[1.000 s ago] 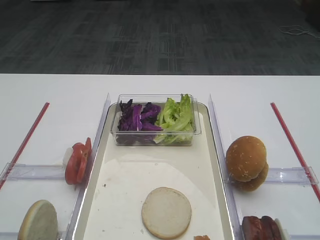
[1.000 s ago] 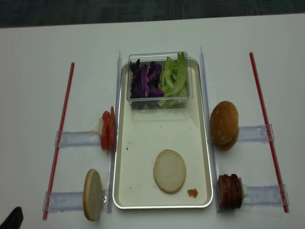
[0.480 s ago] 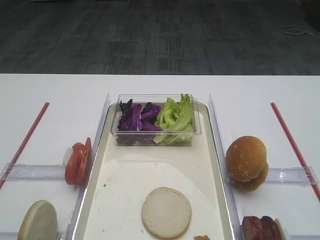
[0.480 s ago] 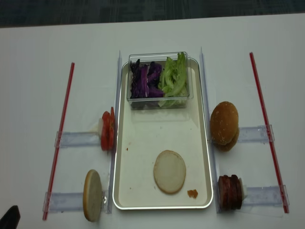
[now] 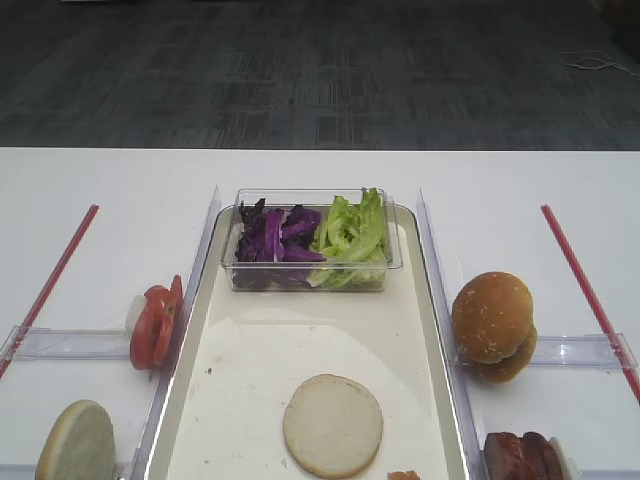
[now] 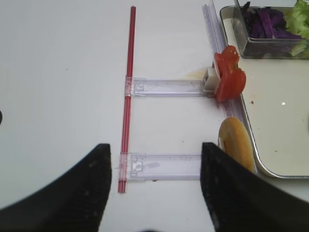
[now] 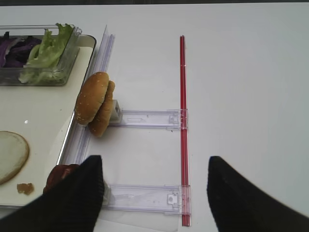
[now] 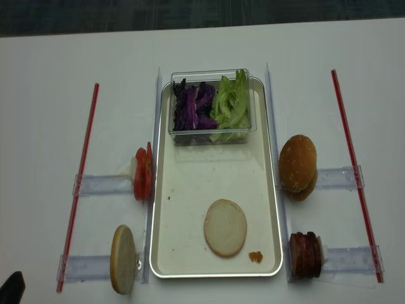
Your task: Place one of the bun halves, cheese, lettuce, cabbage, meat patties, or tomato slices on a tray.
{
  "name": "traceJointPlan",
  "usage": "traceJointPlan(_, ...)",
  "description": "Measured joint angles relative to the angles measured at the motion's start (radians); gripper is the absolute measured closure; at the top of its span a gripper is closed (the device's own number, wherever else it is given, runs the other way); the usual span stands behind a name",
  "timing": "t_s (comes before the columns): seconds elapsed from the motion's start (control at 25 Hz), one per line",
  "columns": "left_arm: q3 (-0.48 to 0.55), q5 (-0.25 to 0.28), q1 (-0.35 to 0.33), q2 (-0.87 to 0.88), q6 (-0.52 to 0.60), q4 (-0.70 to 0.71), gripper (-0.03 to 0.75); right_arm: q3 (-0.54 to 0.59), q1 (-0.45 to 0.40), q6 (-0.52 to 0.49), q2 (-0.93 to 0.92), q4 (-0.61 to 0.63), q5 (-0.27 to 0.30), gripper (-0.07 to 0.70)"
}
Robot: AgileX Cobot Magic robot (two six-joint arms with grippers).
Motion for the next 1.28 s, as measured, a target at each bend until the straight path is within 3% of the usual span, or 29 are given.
traceJointPlan(1.28, 0.010, -0.015, 0.000, 0.000, 0.004, 0.001, 0.295, 0.000, 0.000, 0.000, 0.000, 0.000, -0.002, 0.163)
